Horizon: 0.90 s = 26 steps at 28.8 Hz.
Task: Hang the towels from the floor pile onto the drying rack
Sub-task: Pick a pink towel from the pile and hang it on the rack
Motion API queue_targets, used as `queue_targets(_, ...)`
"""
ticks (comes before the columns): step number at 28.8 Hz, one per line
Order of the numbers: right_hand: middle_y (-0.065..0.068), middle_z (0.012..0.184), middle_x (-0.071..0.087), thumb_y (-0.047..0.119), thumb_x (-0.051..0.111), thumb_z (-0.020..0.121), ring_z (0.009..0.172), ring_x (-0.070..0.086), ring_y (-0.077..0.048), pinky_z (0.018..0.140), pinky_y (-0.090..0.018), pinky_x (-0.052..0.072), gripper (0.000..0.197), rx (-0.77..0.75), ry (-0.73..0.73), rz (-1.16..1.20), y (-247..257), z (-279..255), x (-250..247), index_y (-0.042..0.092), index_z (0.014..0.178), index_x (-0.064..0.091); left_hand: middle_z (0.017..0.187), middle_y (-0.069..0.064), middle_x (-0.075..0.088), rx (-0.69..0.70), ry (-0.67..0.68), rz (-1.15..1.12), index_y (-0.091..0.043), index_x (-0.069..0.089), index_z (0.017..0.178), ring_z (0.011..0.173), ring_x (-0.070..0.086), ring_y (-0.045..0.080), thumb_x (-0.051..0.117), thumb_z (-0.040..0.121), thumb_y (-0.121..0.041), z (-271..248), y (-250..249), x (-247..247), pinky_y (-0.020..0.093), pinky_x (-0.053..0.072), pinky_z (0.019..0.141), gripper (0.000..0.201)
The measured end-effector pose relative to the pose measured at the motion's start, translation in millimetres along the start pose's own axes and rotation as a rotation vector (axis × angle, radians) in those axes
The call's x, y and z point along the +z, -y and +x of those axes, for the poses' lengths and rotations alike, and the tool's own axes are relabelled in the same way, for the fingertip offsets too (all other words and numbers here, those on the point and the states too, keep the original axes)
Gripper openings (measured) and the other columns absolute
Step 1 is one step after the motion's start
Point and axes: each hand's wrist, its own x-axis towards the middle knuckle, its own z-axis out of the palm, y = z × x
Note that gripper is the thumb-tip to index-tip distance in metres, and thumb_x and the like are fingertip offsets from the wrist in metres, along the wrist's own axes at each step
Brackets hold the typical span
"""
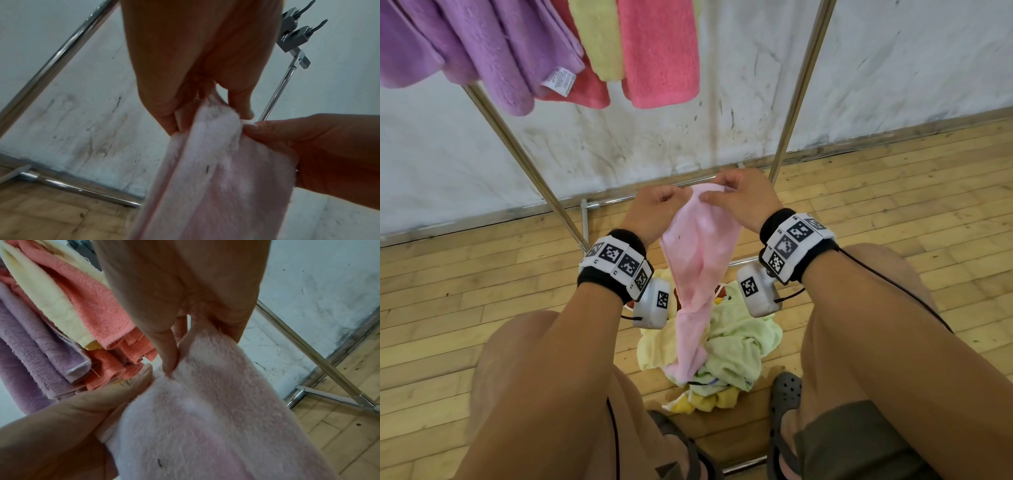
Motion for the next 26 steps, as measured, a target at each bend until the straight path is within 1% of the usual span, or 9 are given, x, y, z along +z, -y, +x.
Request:
queue_targets(2,0.006,0.087,0.072,0.030,0.076,0.082,0.088,0.068,-0.014,0.082,-0.030,0.054,0.011,-0.018,-0.004,0.018,1.1,-0.2,-0.4,0.024,0.090,0.072,0.088,0.007,0.073,0.014,0.031,-0.003,-0.014,0.074,0.090,0.080,0.065,0.021,0.073,0.088,-0.032,-0.9,0.5,-1.0,0.036,0.052,0.080,0.018)
queue_targets(5,0.006,0.086,0.072,0.028,0.077,0.081,0.088,0.068,-0.015,0.083,-0.032,0.055,0.013,-0.032,-0.004,0.047,2.6,-1.1,0.3,0.020,0.090,0.073,0.091,0.008,0.076,0.015,0.047,0.007,-0.017,0.073,0.088,0.089,0.072,0.028,0.078,0.083,-0.027,-0.6,3.0,-2.3,0.041,0.056,0.086,0.012)
queue_targets(8,0.006,0.088,0.072,0.024,0.077,0.081,0.090,0.068,-0.015,0.081,-0.031,0.056,0.015,-0.033,0.037,0.014,2.7,-2.1,1.9,0.019,0.095,0.075,0.087,0.003,0.075,0.015,0.011,0.032,-0.024,0.073,0.081,0.086,0.072,0.024,0.076,0.084,-0.021,2.1,5.8,-3.5,0.044,0.056,0.089,0.005)
queue_targets(12,0.010,0.087,0.069,0.008,0.071,0.077,0.089,0.065,-0.012,0.077,-0.026,0.053,0.023,-0.030,0.088,-0.057,3.6,-3.9,0.7,0.023,0.094,0.073,0.081,0.000,0.073,0.015,-0.008,0.052,-0.029,0.073,0.076,0.079,0.067,0.018,0.072,0.085,-0.015,3.2,7.1,-3.5,0.045,0.055,0.088,0.017)
queue_targets(14,0.012,0.082,0.067,0.006,0.068,0.076,0.084,0.063,-0.011,0.071,-0.025,0.050,0.022,-0.021,0.102,-0.117,2.3,-3.3,-0.1,0.024,0.088,0.071,0.081,0.001,0.071,0.025,-0.022,0.053,-0.032,0.074,0.074,0.079,0.064,0.017,0.069,0.085,-0.012,2.7,6.6,-3.2,0.046,0.054,0.089,0.024)
queue_targets(17,0.007,0.073,0.064,0.017,0.071,0.078,0.073,0.059,-0.012,0.064,-0.024,0.045,0.004,-0.008,0.074,-0.154,-0.6,-2.7,0.2,0.019,0.081,0.070,0.083,0.004,0.069,0.014,-0.036,0.045,-0.031,0.074,0.076,0.080,0.061,0.019,0.063,0.085,-0.006,3.4,5.9,-3.5,0.048,0.053,0.090,0.029)
queue_targets(21,0.010,0.070,0.064,0.032,0.073,0.081,0.072,0.061,-0.011,0.060,-0.023,0.044,0.010,-0.035,0.061,-0.163,-0.1,-3.5,1.8,0.023,0.079,0.070,0.086,0.007,0.069,-0.011,-0.010,0.050,-0.023,0.073,0.084,0.082,0.062,0.021,0.060,0.085,-0.004,3.7,4.4,-3.5,0.048,0.053,0.090,0.023)
queue_targets(24,0.012,0.069,0.065,0.036,0.074,0.080,0.071,0.062,-0.013,0.065,-0.030,0.050,0.012,-0.050,0.054,-0.144,2.2,-4.0,3.6,0.029,0.073,0.067,0.086,0.008,0.070,0.001,0.027,0.077,-0.024,0.072,0.092,0.084,0.067,0.025,0.065,0.082,-0.012,3.0,4.3,-1.1,0.049,0.055,0.085,0.017)
queue_targets(26,0.011,0.069,0.065,0.036,0.075,0.079,0.071,0.062,-0.013,0.067,-0.035,0.052,0.012,-0.054,0.043,-0.119,3.0,-4.6,4.7,0.028,0.073,0.068,0.086,0.014,0.071,0.008,0.046,0.087,-0.024,0.072,0.096,0.083,0.069,0.032,0.074,0.077,-0.023,4.2,7.7,1.7,0.049,0.056,0.082,0.019)
